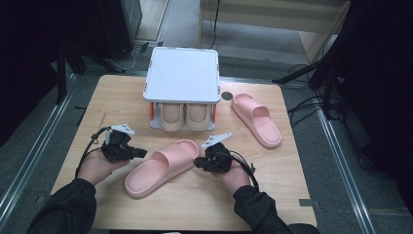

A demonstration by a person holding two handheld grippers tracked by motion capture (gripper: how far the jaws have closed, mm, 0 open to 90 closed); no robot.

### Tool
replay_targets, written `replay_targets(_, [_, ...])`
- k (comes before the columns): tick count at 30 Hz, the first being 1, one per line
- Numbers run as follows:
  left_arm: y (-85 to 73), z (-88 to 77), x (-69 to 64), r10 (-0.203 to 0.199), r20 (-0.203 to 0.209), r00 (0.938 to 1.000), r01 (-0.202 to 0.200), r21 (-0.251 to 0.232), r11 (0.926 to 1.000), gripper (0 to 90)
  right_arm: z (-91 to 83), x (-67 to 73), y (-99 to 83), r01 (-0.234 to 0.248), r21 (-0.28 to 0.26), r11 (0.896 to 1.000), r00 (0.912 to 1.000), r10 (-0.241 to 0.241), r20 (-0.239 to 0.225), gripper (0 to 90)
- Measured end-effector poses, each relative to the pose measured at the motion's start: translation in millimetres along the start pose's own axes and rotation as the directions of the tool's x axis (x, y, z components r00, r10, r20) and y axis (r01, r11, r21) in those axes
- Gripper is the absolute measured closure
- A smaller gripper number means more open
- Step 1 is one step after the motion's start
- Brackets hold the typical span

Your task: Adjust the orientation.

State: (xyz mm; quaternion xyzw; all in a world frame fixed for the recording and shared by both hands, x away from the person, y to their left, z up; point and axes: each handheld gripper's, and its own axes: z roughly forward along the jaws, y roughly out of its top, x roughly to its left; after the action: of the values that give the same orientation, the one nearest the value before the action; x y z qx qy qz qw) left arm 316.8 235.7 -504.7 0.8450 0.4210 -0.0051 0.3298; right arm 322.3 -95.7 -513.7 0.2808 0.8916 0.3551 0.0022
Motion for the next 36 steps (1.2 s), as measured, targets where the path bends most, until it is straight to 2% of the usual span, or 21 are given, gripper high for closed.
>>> replay_targets(3, [-0.6,4.5,0.0,0.003,0.011,0.9999,-0.003,0.019,0.9998,88.7,1.0,-0.4,0.9,-0.003,-0.001,1.000,1.0000,0.003,0.005,81.6])
replay_targets(9, [-2.2,5.3,-7.3,0.002,0.042,0.9991,-0.002,0.001,1.0000,88.2,4.6,-3.0,3.2,-0.011,-0.005,1.000,0.9998,0.012,0.019,81.1])
replay_targets(14, [-2.5,3.2,-14.4,0.005,0.055,0.9984,-0.004,-0.018,0.9998,87.0,9.1,-4.3,6.6,-0.044,-0.039,0.998,0.9984,0.046,0.032,81.3])
replay_targets(18, [-4.5,3.9,-19.4,0.004,0.061,0.9982,-0.003,-0.024,0.9997,87.1,13.6,-6.4,9.6,-0.064,-0.041,0.997,0.9974,0.065,0.031,81.1])
replay_targets(28, [-7.7,2.3,-28.5,-0.001,0.074,0.9973,0.005,-0.051,0.9987,86.8,24.2,-6.3,19.5,-0.046,-0.038,0.998,0.9978,0.048,0.046,80.7])
replay_targets(31, [-8.1,1.1,-27.8,-0.007,0.074,0.9973,0.011,-0.053,0.9985,85.8,24.8,-7.3,20.3,-0.043,-0.037,0.998,0.9978,0.044,0.049,80.2])
replay_targets(36, [-8.3,-5.4,-23.2,-0.029,0.069,0.9972,0.035,-0.083,0.9959,83.8,21.3,-7.9,20.8,-0.024,-0.045,0.999,0.9980,0.027,0.057,77.8])
